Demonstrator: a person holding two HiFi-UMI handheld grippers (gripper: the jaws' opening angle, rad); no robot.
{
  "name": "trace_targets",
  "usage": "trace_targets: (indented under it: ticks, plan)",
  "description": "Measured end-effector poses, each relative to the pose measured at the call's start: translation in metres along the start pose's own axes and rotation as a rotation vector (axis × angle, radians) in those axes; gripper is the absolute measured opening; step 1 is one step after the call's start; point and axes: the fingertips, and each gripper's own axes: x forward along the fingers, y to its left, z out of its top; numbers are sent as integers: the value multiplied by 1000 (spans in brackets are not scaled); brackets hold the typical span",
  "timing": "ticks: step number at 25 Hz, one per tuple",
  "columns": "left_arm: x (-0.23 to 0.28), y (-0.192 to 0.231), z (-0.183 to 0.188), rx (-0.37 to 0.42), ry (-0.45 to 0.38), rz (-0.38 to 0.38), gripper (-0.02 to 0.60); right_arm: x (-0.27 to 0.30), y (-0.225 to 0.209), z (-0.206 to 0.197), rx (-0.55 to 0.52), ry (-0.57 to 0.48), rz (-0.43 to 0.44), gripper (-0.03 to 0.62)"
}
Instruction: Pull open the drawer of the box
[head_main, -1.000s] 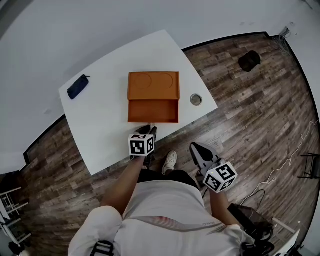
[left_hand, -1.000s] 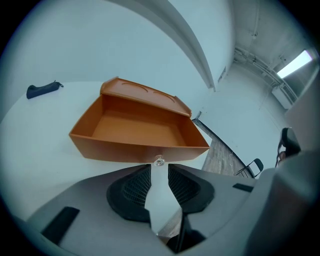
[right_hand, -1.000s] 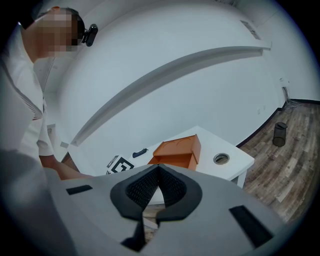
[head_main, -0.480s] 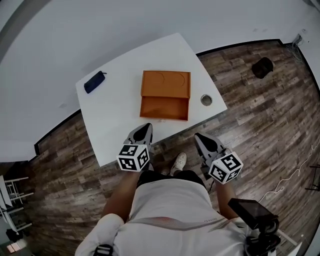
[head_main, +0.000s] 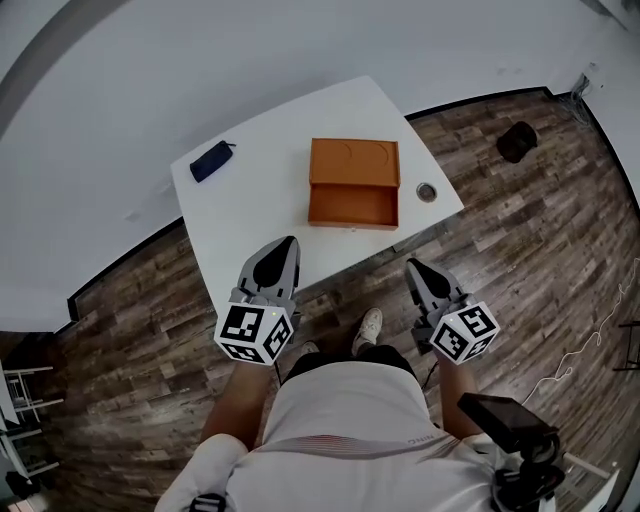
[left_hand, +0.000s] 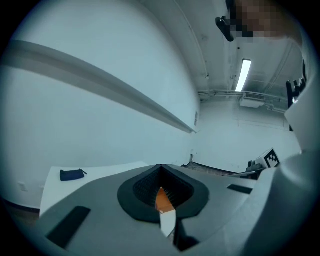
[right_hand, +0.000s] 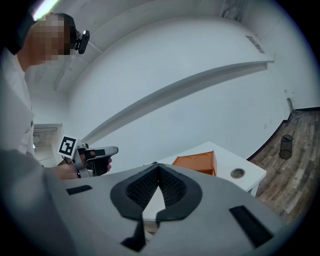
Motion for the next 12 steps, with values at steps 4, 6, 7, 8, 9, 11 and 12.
trace_targets:
  ticks: [4,6,7,8,9,11,12]
  plan:
    - [-52,7,18,38,-57,-32,11,-8,44,-2,-39,-37,-32,-2]
    - [-75,10,20,28,-78,-48,11,-15,65,-5,-54,-55,-41,-2]
    - [-85,10,19,13,-82,-58,11,-20,75,-7,-62,-62,-44,-2]
    - [-93,11,17,1,-82,-68,11,-24,85,-9,-70,-68,-47,-2]
    - [-101,12,15,-4,-80,-74,11,-28,93,-10,-75,-74,-52,-2]
    - [-115,15,13,2,-81,-79,11,-34,108,-9,-84,-92,-67,-2]
    - [-120,17,14,6,-85,-78,11,-37,114,-7,-95,-101,-75,-2]
